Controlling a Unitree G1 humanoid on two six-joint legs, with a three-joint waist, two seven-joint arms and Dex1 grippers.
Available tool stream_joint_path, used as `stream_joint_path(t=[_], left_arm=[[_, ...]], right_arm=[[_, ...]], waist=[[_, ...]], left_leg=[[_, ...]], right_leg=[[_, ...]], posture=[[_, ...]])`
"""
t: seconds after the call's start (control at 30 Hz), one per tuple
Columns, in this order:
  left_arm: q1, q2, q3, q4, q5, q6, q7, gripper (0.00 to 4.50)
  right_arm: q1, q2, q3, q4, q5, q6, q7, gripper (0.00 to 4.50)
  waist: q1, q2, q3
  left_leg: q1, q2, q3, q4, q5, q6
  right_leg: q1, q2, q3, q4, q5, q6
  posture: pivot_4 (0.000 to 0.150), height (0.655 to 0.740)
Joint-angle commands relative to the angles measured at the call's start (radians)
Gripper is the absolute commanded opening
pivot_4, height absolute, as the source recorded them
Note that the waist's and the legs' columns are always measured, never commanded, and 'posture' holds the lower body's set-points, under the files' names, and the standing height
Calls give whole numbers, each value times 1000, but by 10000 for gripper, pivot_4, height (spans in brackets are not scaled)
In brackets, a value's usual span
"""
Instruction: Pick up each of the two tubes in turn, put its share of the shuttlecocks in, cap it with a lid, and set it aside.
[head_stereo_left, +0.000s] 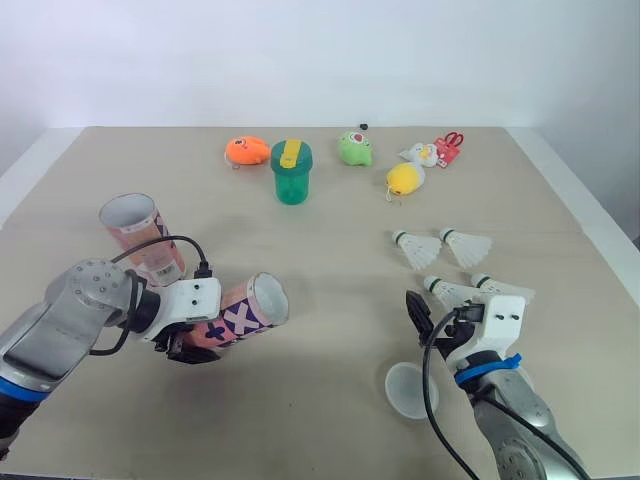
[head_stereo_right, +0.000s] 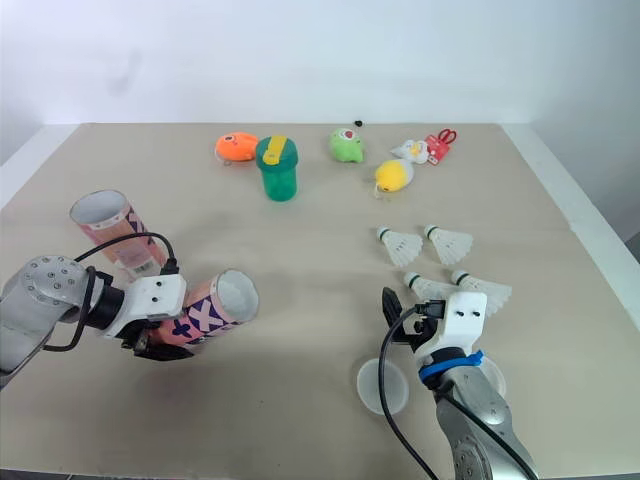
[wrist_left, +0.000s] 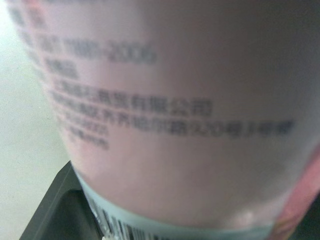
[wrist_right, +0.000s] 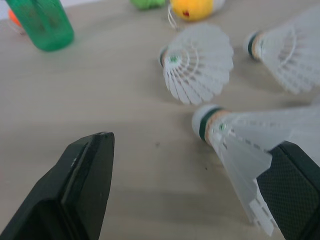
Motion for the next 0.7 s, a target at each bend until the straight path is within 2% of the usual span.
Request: stream_joint_path(t=[0.03,0.07,0.1,0.17,0.27,0.33,0.37,0.4,0.57,0.63,0.7], left_arm=[[27,-4,-17,-13,-12,15,9,33708],[30,-4,-14,-16,-13,17,11,33708],[33,-4,-11,-20,-14,20,12,33708],[42,-9,-2,-30,-25,20,11,33708],[46,-11,3,-46,-42,32,16,33708],[45,-11,2,-46,-43,33,19,33708],[44,-11,1,-45,-42,33,21,33708],[42,-12,0,-44,-42,33,22,33708],[39,-15,-2,-42,-41,35,24,33708],[38,-15,-3,-41,-40,35,24,33708],[34,-16,-4,-37,-40,35,23,33708]], right_arm=[[-25,-6,-9,-5,16,6,-4,44476],[-34,-5,-12,0,17,12,-10,44476],[-41,-2,-17,6,20,22,-18,39023],[-52,2,-25,14,24,33,-28,31589],[-60,1,-34,17,30,44,-36,16673],[-63,0,-38,18,34,50,-38,9304],[-66,4,-45,19,42,57,-42,2980],[-68,7,-50,19,48,63,-46,1337],[-78,18,-75,-19,130,61,-23,1337],[-80,4,-69,-64,188,35,35,1337],[-99,-44,-45,-124,312,59,149,1337]], waist=[[0,0,0],[-1,0,0],[-1,0,0],[-1,0,0],[-1,0,0],[-1,0,0],[-1,0,0],[-1,0,0],[0,0,0],[0,0,0],[-1,0,0]], left_leg=[[0,0,0,0,0,0],[0,0,0,0,0,0],[0,0,0,-1,0,0],[0,0,0,-1,0,0],[0,0,-1,-2,0,0],[0,-1,-1,-2,0,0],[0,-1,-1,-2,0,0],[0,-1,-1,-3,0,0],[0,-2,-1,-4,0,0],[0,-2,-1,-4,0,0],[0,-2,-1,-4,0,0]], right_leg=[[0,0,0,0,0,0],[0,0,0,0,0,0],[0,0,0,0,0,0],[0,0,0,0,0,0],[0,0,0,0,-1,1],[0,0,0,0,-1,2],[0,0,0,0,-1,2],[0,0,0,0,-1,2],[0,0,0,0,-1,3],[0,0,0,0,0,4],[0,0,0,0,0,4]], posture=[[1500,7400],[1500,7400],[1500,7400],[1500,7400],[1500,7400],[1500,7400],[1500,7400],[1500,7400],[1500,7400],[1500,7400],[1500,7400]])
